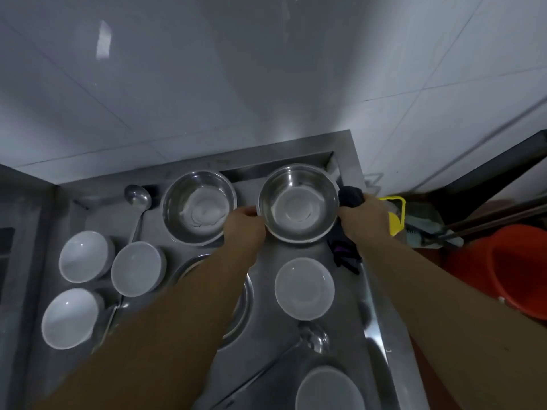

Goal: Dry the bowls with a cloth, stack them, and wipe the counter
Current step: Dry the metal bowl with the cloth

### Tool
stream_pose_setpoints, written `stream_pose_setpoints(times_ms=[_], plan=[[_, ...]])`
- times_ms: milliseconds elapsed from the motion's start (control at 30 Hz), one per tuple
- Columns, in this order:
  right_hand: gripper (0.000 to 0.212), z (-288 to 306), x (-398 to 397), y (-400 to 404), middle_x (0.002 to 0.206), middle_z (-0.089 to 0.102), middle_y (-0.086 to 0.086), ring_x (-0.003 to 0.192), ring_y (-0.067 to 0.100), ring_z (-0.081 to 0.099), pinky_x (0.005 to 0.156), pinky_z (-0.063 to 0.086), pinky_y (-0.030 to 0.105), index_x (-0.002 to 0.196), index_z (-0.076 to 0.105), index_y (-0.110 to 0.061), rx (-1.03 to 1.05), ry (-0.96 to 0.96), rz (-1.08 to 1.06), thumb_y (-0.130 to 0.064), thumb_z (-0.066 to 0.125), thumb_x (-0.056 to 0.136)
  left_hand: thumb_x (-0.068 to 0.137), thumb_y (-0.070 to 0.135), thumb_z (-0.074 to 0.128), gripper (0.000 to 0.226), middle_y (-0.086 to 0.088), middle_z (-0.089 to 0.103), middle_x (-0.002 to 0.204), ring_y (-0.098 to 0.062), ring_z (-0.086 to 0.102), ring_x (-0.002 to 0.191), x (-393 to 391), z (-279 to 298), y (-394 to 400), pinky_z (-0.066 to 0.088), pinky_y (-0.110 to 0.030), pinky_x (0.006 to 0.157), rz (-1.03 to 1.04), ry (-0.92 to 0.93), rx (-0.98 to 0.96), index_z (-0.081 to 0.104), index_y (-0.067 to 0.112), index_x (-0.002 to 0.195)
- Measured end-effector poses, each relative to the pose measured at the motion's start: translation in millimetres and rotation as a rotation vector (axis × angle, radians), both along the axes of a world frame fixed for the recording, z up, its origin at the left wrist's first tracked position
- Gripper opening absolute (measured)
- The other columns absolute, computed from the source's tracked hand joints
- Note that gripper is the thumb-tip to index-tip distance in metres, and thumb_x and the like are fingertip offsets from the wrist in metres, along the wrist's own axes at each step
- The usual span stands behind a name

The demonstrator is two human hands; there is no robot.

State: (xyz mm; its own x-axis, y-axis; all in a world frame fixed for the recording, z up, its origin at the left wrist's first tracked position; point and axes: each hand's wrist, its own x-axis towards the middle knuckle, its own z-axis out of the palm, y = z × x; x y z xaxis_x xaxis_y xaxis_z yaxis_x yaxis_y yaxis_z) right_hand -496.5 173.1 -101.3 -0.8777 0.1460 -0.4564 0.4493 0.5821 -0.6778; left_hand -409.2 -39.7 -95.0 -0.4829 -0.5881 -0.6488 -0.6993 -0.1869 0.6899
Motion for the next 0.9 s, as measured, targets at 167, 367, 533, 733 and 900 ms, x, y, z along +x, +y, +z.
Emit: stream_pose_setpoints(times_ms=[167,367,533,733,900], plan=[[0.018,-13.7,-2.7,-8.7,0.08,0.064,-0.003,0.072,0.018,0.063,0.063,0.054,0.036,0.092,0.061,-0.023,-0.072,0.005,-0.015,-0.026,0.068,0.076,0.084,0.009,0.074,0.024,0.007,0.076,0.073,-0.021,0.074,0.083,-2.4,-7.1,-3.2,0.056,-0.03,0.066,-0.026,-0.032,-0.097,0.068,0.032,0.079],[0.027,-10.5,6.6,-3.6,0.086,0.062,0.0,0.078,0.026,0.06,0.066,0.042,0.034,0.099,0.06,-0.021,0.007,0.021,0.009,-0.032,0.072,0.078,0.077,0.015,0.068,0.02,-0.006,0.079,0.076,-0.023,0.071,0.077,5.2,-4.2,-10.5,0.06,-0.036,0.078,-0.094,-0.047,-0.038,0.081,0.029,0.076],[0.03,8.4,29.2,14.4,0.086,0.057,0.001,0.081,0.028,0.052,0.058,0.033,0.028,0.103,0.058,-0.018,0.095,0.047,0.023,-0.032,0.075,0.083,0.069,0.026,0.062,0.027,-0.014,0.075,0.09,-0.04,0.075,0.098,40.9,-1.9,-17.3,0.061,-0.054,0.097,-0.002,-0.082,0.048,0.074,0.018,0.091],[0.028,35.9,67.2,0.6,0.076,0.052,-0.008,0.067,0.003,0.046,0.056,0.027,0.018,0.098,0.052,-0.02,0.088,0.15,0.083,-0.03,0.074,0.083,0.094,0.027,0.063,0.021,-0.013,0.07,0.075,-0.025,0.064,0.062,81.5,-9.0,-55.3,0.057,-0.04,0.075,0.296,-0.106,0.174,0.07,0.008,0.09],[0.028,47.3,90.9,-26.3,0.086,0.063,0.001,0.078,0.024,0.062,0.067,0.049,0.036,0.107,0.053,-0.026,-0.01,0.131,0.241,-0.029,0.07,0.085,0.098,0.022,0.069,0.019,-0.007,0.072,0.067,-0.016,0.066,0.052,88.4,-21.6,-90.0,0.057,-0.026,0.055,0.534,-0.037,0.26,0.068,0.006,0.088]])
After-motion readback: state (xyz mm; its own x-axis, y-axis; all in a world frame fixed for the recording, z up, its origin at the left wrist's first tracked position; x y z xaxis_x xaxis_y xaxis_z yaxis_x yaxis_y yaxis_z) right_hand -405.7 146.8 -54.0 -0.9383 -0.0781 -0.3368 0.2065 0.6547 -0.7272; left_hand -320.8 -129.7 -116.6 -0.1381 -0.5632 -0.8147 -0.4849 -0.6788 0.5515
